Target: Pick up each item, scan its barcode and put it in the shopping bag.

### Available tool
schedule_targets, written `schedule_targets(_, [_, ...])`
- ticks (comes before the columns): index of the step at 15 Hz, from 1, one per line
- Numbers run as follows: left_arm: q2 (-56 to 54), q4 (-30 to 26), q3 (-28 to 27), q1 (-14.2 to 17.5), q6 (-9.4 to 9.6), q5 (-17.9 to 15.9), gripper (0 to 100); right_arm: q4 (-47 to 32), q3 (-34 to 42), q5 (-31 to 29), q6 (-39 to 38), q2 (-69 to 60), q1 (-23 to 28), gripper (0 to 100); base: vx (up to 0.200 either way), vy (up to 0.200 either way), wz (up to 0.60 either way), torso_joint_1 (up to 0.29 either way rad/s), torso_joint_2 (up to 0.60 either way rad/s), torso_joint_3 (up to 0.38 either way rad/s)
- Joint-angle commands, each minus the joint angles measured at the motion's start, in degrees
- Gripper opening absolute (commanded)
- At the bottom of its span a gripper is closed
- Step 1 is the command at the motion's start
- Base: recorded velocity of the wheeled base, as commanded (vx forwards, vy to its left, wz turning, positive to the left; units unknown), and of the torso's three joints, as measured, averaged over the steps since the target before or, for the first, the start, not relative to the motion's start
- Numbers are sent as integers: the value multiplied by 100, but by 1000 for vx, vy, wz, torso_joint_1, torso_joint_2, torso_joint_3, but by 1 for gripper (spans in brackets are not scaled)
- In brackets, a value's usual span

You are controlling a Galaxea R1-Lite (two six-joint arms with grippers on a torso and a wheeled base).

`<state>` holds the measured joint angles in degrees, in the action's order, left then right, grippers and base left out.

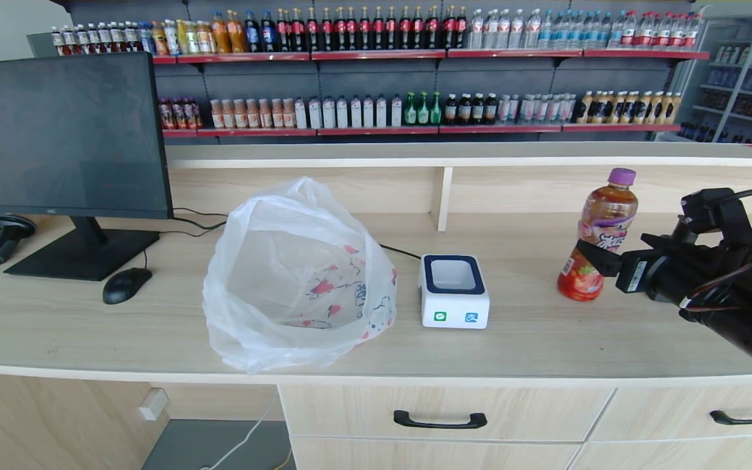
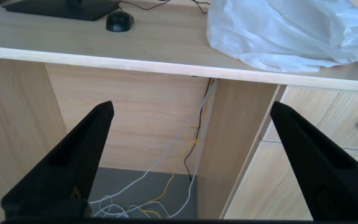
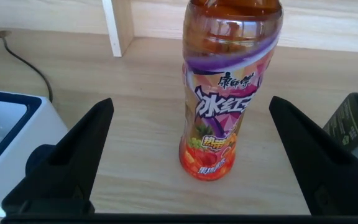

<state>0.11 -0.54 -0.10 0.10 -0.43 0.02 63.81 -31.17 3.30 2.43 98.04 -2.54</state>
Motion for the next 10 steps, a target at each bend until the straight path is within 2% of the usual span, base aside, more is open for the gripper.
schedule_targets(1, [-2,1,1,-1,-1,6,100,79,-12,-5,-32,163,-1,100,0,0,0,0,0,0])
schedule_targets(5, [-2,1,1,-1,-1,6,100,475,23,12,-49,453,95,100,0,0,0,0,0,0])
schedule_targets(10, [-2,1,1,-1,-1,6,100,510,-100,12,-49,585,104,100,0,0,0,0,0,0])
